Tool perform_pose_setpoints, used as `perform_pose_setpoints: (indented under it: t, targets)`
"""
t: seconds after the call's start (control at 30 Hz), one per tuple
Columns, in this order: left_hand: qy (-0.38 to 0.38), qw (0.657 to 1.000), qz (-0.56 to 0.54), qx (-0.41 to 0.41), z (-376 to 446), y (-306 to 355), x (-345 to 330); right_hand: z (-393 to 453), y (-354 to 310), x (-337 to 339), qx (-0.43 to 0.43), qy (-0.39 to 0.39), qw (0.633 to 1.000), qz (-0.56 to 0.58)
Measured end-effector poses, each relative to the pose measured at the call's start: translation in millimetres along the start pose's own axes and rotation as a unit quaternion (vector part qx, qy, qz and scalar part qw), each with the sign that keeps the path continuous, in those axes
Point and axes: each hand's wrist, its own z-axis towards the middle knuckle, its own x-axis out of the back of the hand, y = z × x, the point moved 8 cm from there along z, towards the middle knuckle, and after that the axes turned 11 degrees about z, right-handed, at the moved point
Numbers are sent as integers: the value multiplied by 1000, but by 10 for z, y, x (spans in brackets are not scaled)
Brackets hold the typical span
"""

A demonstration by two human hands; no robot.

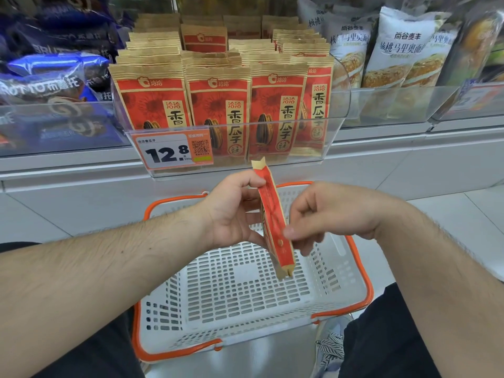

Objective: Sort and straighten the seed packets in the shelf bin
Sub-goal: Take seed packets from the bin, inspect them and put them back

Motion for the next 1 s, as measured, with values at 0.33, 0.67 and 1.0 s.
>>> perform_pose_setpoints:
  t: [0.33, 0.67, 1.0]
  targets:
    - [50, 997, -49, 26, 18, -34, 111, 2, 113, -75, -37, -52, 996, -64]
    - [-89, 995, -32, 14, -47, 8, -85, 101, 190, 45, -21, 9, 999, 48]
    - [-54, 998, -21, -33, -76, 145, -76, 214, 255, 198, -6, 135, 981, 139]
